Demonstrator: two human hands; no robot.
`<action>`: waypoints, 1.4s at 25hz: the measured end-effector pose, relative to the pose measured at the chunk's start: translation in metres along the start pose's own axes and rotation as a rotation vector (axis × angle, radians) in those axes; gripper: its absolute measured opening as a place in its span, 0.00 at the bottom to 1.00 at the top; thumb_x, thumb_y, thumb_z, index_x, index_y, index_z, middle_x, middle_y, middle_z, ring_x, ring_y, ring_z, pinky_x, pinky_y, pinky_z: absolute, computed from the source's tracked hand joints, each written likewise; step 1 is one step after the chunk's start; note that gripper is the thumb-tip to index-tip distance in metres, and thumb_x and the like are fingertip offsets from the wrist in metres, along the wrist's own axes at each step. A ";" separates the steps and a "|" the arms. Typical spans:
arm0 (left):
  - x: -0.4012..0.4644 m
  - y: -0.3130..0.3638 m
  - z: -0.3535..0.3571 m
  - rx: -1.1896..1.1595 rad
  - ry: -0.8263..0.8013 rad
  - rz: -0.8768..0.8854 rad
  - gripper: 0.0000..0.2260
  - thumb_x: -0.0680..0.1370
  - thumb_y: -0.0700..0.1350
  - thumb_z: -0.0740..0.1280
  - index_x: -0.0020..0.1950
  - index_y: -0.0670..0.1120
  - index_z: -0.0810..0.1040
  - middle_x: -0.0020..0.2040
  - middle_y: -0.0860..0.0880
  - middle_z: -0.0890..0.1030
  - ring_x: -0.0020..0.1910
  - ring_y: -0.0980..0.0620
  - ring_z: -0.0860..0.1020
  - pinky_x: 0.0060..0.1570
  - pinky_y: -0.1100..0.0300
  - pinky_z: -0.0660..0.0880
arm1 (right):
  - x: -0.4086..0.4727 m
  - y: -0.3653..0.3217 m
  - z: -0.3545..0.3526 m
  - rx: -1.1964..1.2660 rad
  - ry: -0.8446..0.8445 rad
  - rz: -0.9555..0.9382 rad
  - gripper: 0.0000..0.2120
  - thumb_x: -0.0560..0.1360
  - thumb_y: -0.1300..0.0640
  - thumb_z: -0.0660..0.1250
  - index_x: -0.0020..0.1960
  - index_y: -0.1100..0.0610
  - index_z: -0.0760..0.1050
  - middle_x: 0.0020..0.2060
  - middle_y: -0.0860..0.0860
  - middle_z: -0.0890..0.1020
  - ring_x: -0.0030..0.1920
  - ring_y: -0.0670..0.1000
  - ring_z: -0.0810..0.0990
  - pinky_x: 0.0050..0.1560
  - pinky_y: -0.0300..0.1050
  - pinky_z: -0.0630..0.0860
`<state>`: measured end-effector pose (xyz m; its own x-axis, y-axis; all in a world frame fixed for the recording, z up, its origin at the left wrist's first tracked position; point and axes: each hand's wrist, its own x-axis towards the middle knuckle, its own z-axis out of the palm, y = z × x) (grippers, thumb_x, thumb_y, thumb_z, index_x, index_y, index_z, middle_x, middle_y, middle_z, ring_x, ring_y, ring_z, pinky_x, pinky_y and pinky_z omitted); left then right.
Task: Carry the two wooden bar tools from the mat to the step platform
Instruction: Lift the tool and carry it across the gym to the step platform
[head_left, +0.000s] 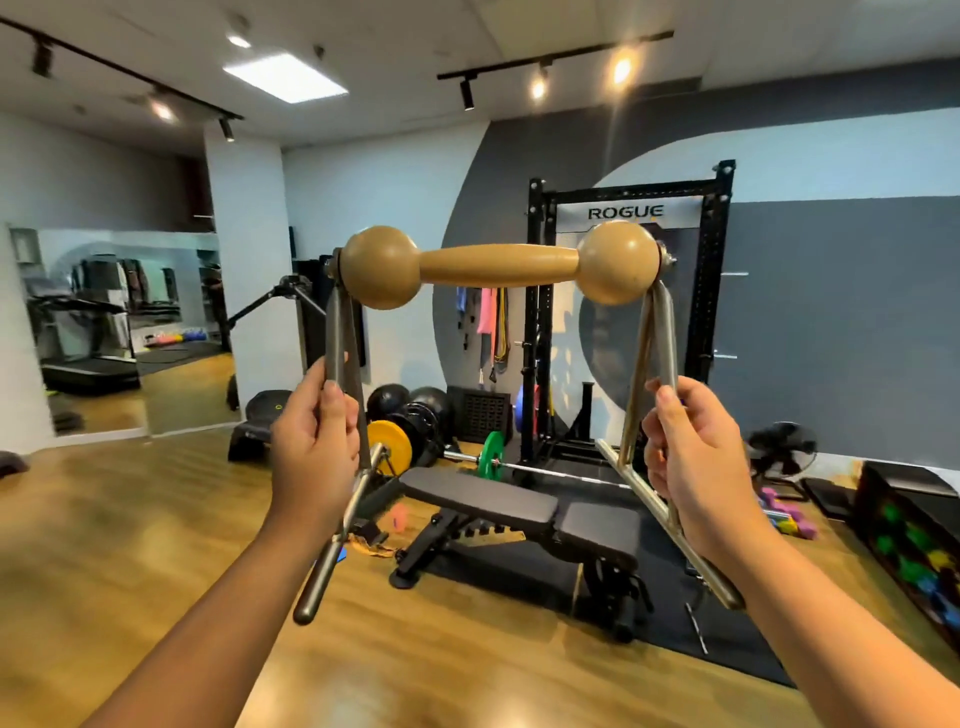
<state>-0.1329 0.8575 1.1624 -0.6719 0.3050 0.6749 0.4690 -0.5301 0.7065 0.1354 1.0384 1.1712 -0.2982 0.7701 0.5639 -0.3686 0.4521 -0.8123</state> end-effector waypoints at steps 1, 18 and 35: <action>0.016 -0.019 -0.004 0.006 0.023 -0.005 0.17 0.88 0.44 0.55 0.75 0.52 0.73 0.35 0.54 0.70 0.26 0.58 0.63 0.22 0.65 0.60 | 0.018 0.016 0.014 0.011 -0.013 0.001 0.10 0.86 0.53 0.60 0.51 0.50 0.78 0.31 0.47 0.73 0.27 0.44 0.66 0.24 0.34 0.64; 0.336 -0.285 -0.105 0.206 0.157 0.135 0.13 0.88 0.43 0.56 0.63 0.54 0.79 0.35 0.51 0.69 0.27 0.57 0.64 0.22 0.64 0.61 | 0.328 0.298 0.317 0.202 -0.218 0.038 0.10 0.85 0.53 0.60 0.52 0.49 0.80 0.31 0.49 0.74 0.27 0.46 0.68 0.22 0.36 0.66; 0.618 -0.531 -0.307 0.518 0.503 0.224 0.14 0.87 0.46 0.57 0.70 0.50 0.77 0.34 0.53 0.71 0.29 0.52 0.66 0.25 0.58 0.63 | 0.567 0.556 0.729 0.362 -0.568 0.078 0.09 0.85 0.50 0.60 0.53 0.46 0.79 0.33 0.49 0.75 0.27 0.47 0.70 0.24 0.37 0.69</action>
<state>-0.9732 1.0845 1.1385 -0.6512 -0.2303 0.7231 0.7511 -0.0589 0.6576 -0.8802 1.3982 1.1478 -0.7159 0.3935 0.5768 -0.5692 0.1495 -0.8085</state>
